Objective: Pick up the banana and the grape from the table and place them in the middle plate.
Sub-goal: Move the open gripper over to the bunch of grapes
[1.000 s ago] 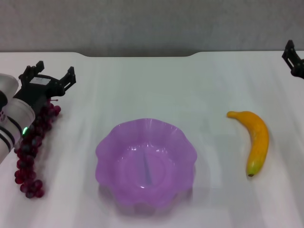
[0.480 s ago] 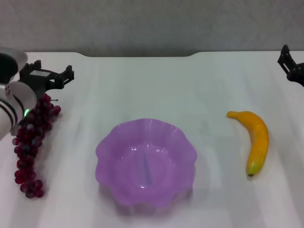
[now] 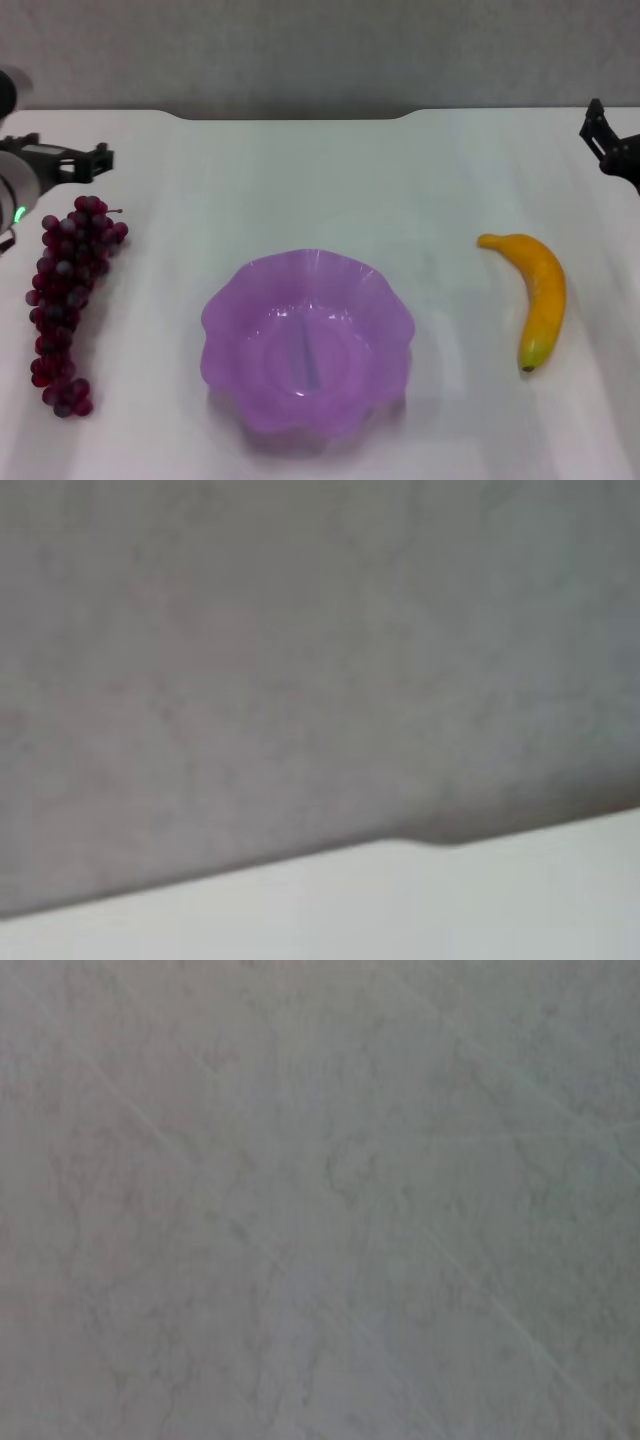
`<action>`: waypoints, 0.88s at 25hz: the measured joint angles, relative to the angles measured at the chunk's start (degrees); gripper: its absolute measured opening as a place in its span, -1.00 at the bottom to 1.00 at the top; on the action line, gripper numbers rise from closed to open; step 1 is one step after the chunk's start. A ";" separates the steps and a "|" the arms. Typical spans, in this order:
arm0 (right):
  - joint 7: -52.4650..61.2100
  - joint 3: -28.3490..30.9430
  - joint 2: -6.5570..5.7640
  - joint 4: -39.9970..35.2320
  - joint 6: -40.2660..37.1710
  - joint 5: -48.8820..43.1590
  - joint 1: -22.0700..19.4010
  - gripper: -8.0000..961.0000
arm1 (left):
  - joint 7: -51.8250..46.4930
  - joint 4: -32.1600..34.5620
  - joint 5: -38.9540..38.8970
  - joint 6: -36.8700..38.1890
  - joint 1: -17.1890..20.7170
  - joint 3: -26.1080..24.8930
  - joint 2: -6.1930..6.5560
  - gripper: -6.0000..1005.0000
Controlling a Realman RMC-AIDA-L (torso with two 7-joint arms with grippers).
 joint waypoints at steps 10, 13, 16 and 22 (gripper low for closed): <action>-0.29 -0.04 0.00 0.51 0.06 0.00 -0.04 0.85 | 0.03 10.77 0.46 -16.59 3.66 3.42 -0.08 0.75; -0.36 -0.04 0.00 0.40 0.06 0.00 -0.04 0.85 | 0.43 9.90 0.47 -18.67 3.58 3.72 0.02 0.75; -0.38 -0.43 0.00 0.18 0.06 0.00 -0.04 0.85 | 0.74 6.14 0.40 -19.40 2.33 2.82 0.10 0.75; -0.41 -1.28 0.00 0.42 0.05 0.00 -0.04 0.85 | 1.40 -1.66 0.27 -21.57 -1.20 1.86 0.17 0.75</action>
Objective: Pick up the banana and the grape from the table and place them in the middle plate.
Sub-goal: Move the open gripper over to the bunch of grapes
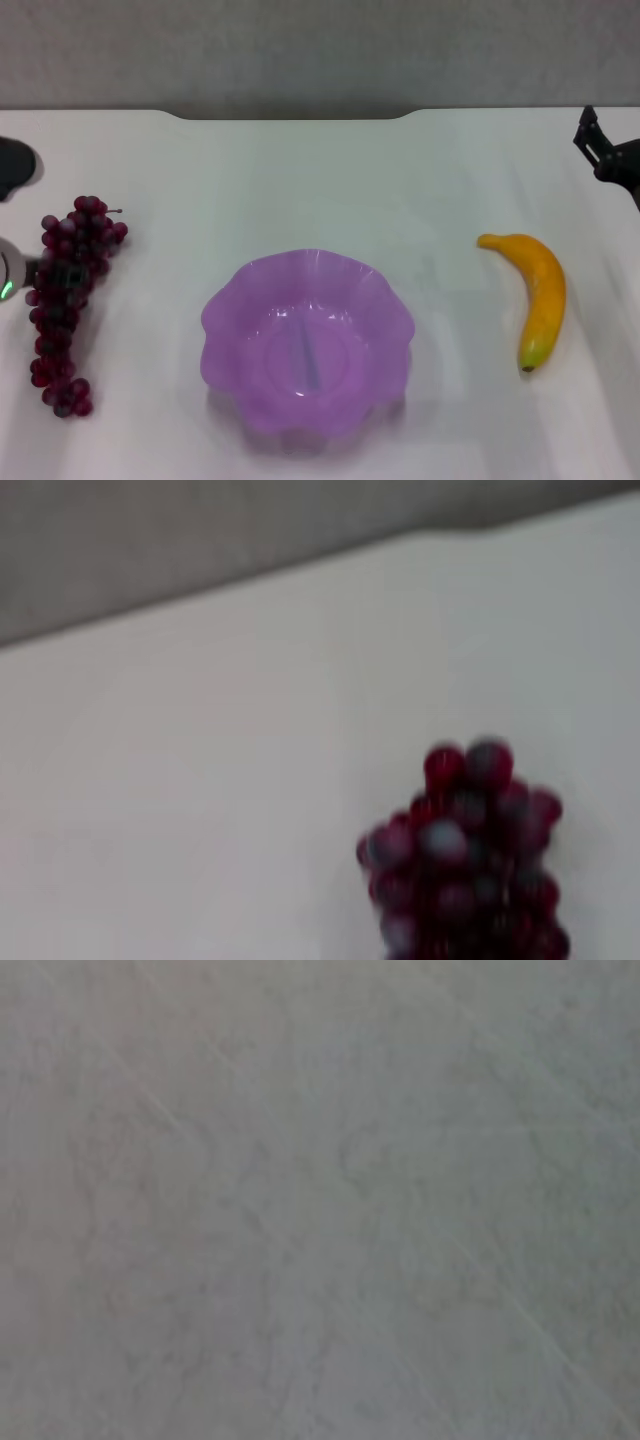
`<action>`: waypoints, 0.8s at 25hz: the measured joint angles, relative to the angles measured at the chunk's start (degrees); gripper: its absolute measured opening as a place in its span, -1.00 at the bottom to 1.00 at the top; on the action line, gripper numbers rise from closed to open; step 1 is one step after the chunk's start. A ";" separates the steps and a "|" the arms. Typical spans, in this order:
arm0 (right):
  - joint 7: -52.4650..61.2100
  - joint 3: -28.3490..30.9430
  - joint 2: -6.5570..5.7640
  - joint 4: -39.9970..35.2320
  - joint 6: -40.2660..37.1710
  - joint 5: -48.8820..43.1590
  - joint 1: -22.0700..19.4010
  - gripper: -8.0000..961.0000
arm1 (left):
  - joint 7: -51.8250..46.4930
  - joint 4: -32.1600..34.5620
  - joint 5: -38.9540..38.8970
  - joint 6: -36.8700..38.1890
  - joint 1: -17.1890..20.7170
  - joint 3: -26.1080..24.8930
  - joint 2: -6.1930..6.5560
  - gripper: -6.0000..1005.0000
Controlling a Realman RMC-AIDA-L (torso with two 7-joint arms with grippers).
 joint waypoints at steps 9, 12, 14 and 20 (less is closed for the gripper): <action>-0.04 -0.17 0.00 0.04 -0.01 0.00 0.00 0.85 | 2.84 -2.16 -3.75 -0.46 -0.25 -0.66 0.06 0.75; -0.04 -0.17 0.00 0.04 -0.01 0.00 0.00 0.85 | 5.14 -2.23 -7.43 -0.19 -0.34 -0.67 0.05 0.75; -0.04 -0.17 0.00 0.01 -0.01 0.00 0.00 0.85 | 6.21 -2.90 -9.16 0.26 -0.65 -0.66 0.05 0.75; -0.04 -0.17 0.00 -0.17 -0.01 0.00 0.00 0.85 | 6.41 -6.61 -9.52 2.34 -2.36 -0.74 0.02 0.75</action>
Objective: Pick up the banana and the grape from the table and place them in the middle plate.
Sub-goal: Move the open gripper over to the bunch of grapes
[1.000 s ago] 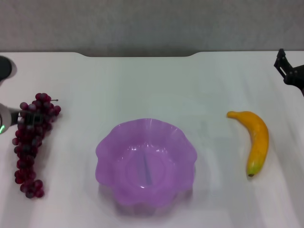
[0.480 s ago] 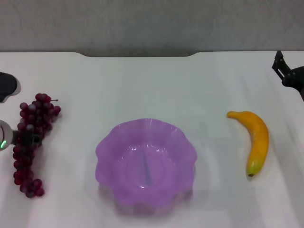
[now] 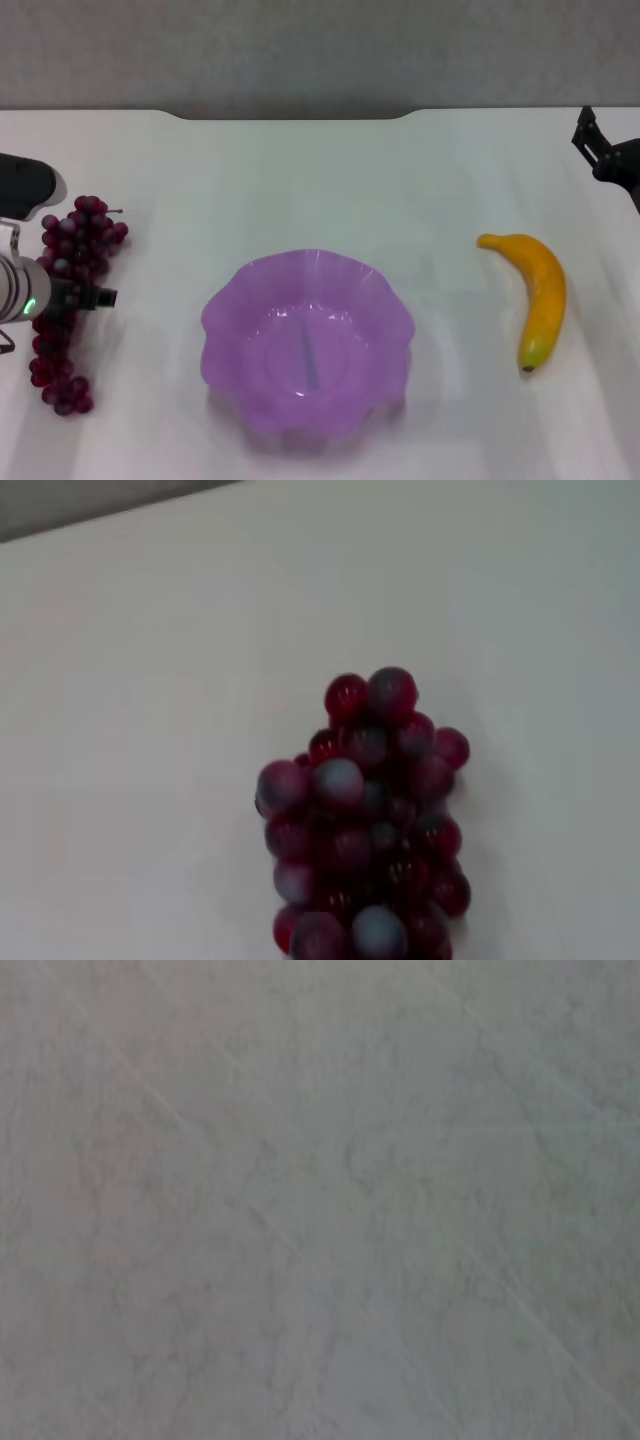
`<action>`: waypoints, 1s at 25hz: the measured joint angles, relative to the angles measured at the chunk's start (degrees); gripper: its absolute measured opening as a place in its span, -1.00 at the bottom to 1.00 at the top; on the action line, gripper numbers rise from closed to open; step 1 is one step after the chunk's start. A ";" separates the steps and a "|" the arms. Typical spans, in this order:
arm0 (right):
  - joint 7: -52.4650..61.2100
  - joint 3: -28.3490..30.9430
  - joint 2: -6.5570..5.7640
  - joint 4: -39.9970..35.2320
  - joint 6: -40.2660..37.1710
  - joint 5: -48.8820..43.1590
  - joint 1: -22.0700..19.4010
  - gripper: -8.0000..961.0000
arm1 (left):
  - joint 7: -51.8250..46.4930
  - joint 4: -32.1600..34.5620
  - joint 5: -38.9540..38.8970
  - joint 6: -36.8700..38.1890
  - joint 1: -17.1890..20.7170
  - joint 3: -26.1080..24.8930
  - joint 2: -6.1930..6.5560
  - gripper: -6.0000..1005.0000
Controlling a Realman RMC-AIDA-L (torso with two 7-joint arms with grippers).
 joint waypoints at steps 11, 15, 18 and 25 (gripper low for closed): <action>0.00 -0.08 0.00 0.18 0.00 0.00 0.00 0.85 | -2.08 -0.96 3.95 3.41 0.35 -1.27 -0.31 0.75; 0.01 -0.09 0.00 -0.03 0.00 0.00 0.00 0.85 | -3.43 -3.27 5.55 4.48 -0.10 -1.12 -0.32 0.75; 0.06 -0.09 0.00 0.00 0.00 0.00 0.00 0.85 | -3.96 -4.25 6.11 5.19 -0.28 -1.00 -0.38 0.74; 0.06 -0.09 0.00 -0.10 0.00 0.00 0.00 0.85 | -4.05 -4.94 5.68 4.77 -0.60 0.05 -0.49 0.72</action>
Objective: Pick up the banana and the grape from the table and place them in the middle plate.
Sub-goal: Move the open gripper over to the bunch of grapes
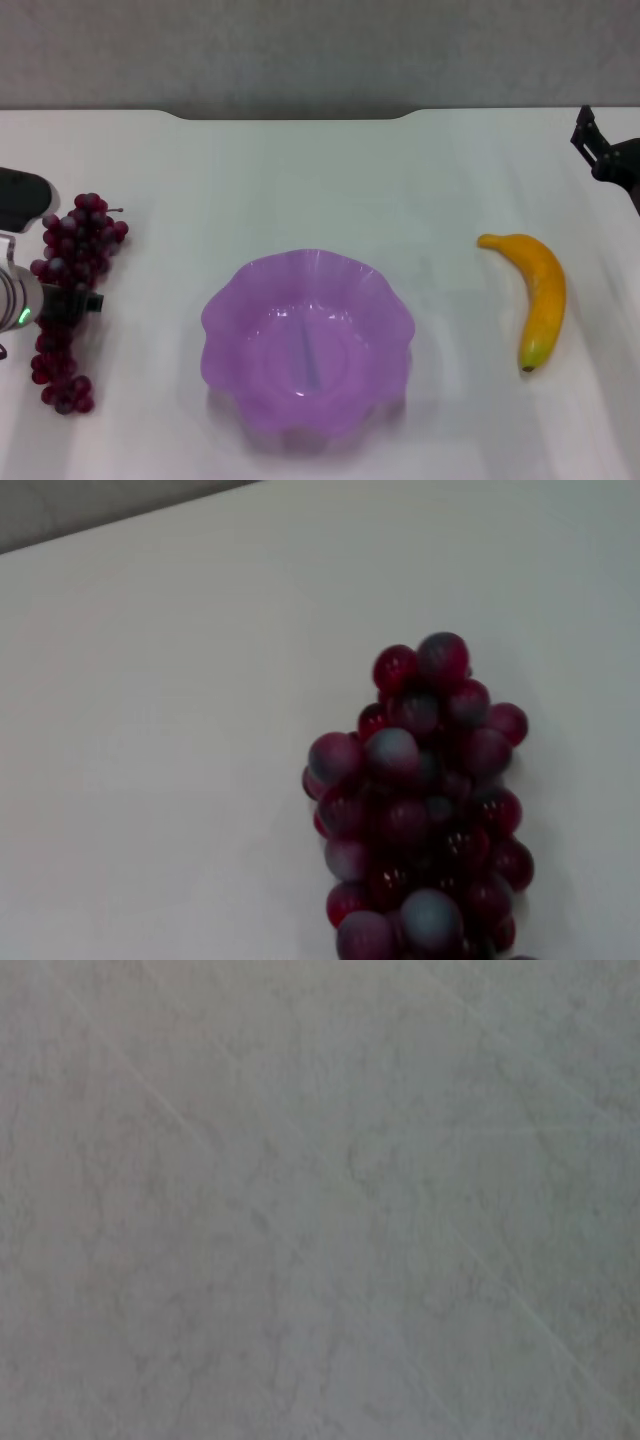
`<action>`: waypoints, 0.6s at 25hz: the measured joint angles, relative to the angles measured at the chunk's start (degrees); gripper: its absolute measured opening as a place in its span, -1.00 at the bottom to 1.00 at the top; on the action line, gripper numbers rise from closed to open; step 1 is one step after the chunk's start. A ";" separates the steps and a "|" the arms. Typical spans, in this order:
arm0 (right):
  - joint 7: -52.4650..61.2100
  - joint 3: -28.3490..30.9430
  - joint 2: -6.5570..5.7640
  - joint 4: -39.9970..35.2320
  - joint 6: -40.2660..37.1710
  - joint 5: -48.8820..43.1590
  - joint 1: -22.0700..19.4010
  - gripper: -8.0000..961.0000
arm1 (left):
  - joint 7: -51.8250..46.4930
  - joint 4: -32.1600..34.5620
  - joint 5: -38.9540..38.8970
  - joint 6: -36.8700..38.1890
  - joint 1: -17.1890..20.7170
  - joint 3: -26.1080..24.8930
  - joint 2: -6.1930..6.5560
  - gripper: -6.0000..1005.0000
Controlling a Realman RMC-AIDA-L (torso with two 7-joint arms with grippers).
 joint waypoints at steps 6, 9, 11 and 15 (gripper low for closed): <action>0.00 0.00 0.00 -0.01 0.00 0.00 0.00 0.85 | -0.08 -0.65 -0.05 -0.15 -0.15 0.56 -0.07 0.71; -0.01 -0.02 0.00 -0.04 0.00 0.00 0.00 0.85 | -0.10 -1.06 -0.06 -0.02 -0.19 0.57 -0.07 0.70; -0.01 -0.06 0.00 -0.07 0.00 0.00 0.00 0.85 | -0.16 -1.20 -0.06 0.13 -0.22 0.58 -0.07 0.64; 0.06 -0.08 0.00 -0.07 0.00 0.00 0.00 0.85 | -0.70 -1.60 -0.05 0.22 -0.59 0.57 -0.05 0.50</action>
